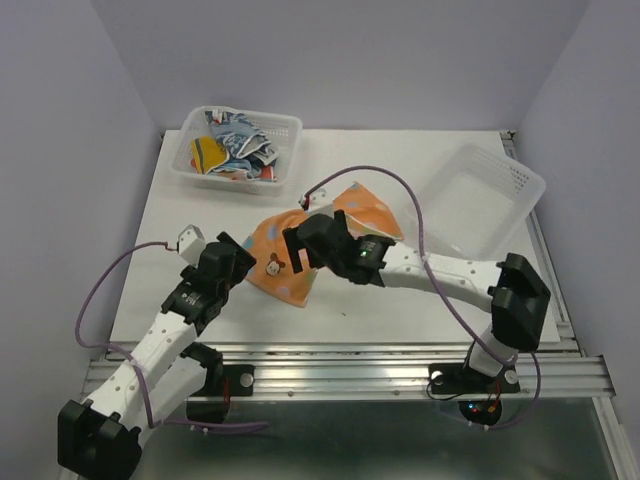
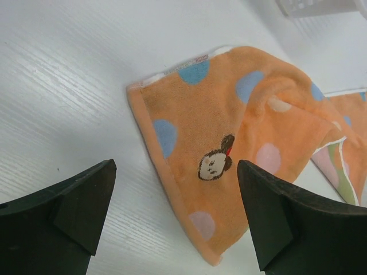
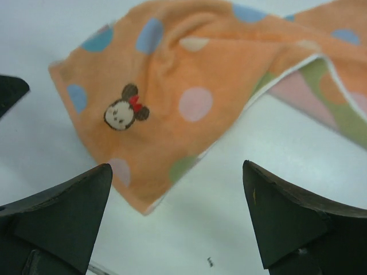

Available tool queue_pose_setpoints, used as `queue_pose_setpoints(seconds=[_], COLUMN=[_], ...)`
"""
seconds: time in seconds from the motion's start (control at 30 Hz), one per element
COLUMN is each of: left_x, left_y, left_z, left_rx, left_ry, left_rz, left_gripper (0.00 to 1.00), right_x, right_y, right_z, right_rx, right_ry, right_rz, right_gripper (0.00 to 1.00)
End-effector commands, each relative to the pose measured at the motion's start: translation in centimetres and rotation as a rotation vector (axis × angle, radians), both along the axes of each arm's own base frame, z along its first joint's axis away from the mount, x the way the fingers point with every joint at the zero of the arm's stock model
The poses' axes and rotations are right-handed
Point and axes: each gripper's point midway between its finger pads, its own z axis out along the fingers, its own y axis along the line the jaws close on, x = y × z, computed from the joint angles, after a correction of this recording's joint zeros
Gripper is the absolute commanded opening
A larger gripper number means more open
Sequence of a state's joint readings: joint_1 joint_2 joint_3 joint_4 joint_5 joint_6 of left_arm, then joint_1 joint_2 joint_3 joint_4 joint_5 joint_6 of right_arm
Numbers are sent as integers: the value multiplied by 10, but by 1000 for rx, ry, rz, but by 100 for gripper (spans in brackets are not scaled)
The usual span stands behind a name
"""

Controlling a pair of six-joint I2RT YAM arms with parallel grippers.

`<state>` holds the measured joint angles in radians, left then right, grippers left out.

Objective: Fold and stack the towels
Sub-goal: Flatten out the crumpled towel

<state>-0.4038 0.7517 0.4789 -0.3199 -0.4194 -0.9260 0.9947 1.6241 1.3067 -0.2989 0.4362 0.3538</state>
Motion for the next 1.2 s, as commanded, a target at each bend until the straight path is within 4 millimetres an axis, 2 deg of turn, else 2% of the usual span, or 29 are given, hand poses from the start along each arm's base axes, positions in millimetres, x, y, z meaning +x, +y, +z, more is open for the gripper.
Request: queue_pose_setpoints(seconds=[0.0, 0.07, 0.17, 0.3, 0.4, 0.57, 0.77, 0.87, 1.0, 1.13, 1.17], left_x=[4, 1, -4, -6, -7, -6, -5, -5, -6, -6, -6], left_y=[6, 8, 10, 8, 8, 6, 7, 7, 8, 9, 9], left_z=[20, 20, 18, 21, 23, 22, 20, 20, 18, 19, 19], left_rx=[-8, -16, -25, -48, -56, -59, -50, -46, -44, -45, -45], left_ry=[-67, -71, -81, -111, -123, -124, -116, -113, -108, -108, -110], left_rz=[33, 41, 51, 40, 34, 28, 32, 32, 38, 40, 40], left_gripper=[99, 99, 99, 99, 99, 99, 99, 99, 99, 99, 99], right_x=[-31, -44, -53, -62, -65, -66, -87, -89, -90, -96, -101], right_y=[-7, -2, 3, 6, 10, 22, 26, 22, 14, -3, -14], right_z=[-62, -76, -83, -110, -116, -116, -138, -148, -159, -165, -168], right_rx=[-84, -151, -152, -140, -126, -96, -136, -164, -194, -204, -206], right_ry=[83, 82, 93, 155, 175, 184, 226, 236, 241, 254, 261], right_rz=[-262, -272, -292, -287, -282, -247, -215, -226, -251, -278, -292], right_gripper=[100, 100, 100, 100, 100, 100, 100, 98, 87, 70, 62])
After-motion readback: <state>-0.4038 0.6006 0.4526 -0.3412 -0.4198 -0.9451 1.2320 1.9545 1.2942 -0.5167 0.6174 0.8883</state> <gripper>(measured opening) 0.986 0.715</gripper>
